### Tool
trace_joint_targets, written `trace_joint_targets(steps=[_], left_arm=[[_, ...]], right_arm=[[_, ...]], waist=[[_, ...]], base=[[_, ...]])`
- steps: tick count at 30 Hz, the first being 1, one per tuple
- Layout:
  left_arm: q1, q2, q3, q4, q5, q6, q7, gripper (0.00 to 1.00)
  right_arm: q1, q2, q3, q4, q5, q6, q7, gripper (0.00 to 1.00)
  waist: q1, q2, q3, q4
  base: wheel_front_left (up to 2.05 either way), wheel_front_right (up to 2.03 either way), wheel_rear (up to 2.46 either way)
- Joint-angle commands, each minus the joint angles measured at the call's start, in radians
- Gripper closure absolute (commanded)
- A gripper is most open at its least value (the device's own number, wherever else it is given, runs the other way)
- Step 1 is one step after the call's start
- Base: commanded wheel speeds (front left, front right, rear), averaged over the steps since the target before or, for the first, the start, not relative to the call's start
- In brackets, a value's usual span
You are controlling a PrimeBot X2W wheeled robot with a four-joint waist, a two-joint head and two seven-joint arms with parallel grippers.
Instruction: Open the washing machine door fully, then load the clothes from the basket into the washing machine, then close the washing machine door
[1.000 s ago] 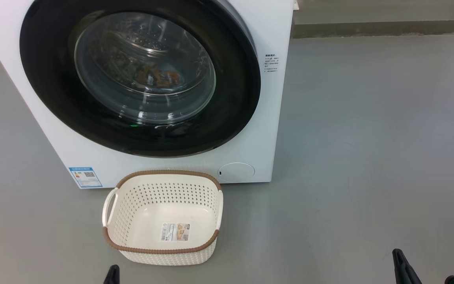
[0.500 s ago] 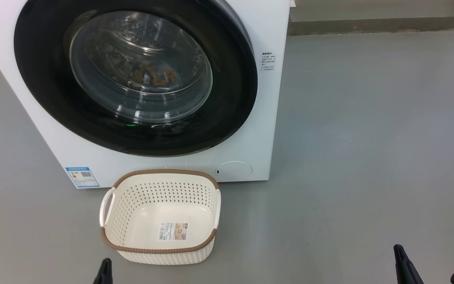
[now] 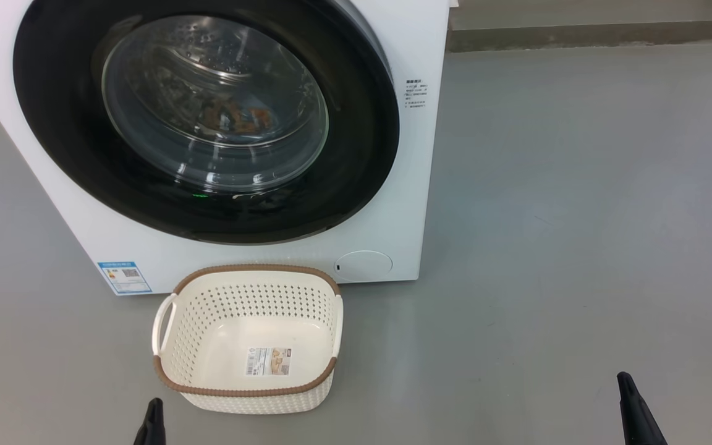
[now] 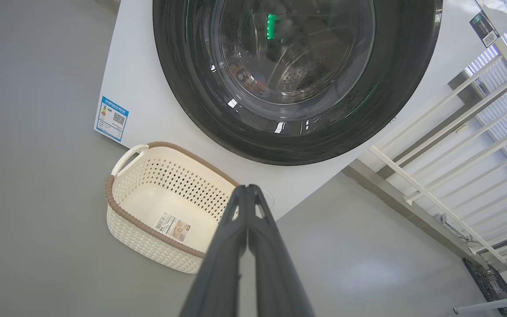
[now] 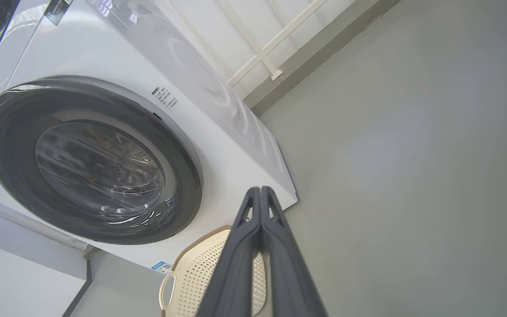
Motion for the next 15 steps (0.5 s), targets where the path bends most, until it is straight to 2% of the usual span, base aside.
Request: trace_joint_targets(steps=[1,15], left_arm=[[-0.045,0.018,0.023,-0.015,-0.036,-0.013,0.006,1.0],[-0.074,0.02,0.049,-0.005,-0.199,-0.019,0.045,1.0]], right_arm=[[-0.042,-0.01,0.009,-0.019,0.037,-0.001,0.007,1.0],[-0.073,-0.01,0.012,-0.007,0.192,-0.001,0.047,1.0]], waist=[[0.0,-0.0001,0.001,-0.001],[0.0,-0.0001,0.007,-0.01]], base=[[0.0,0.0,0.0],[0.0,0.0,0.0]])
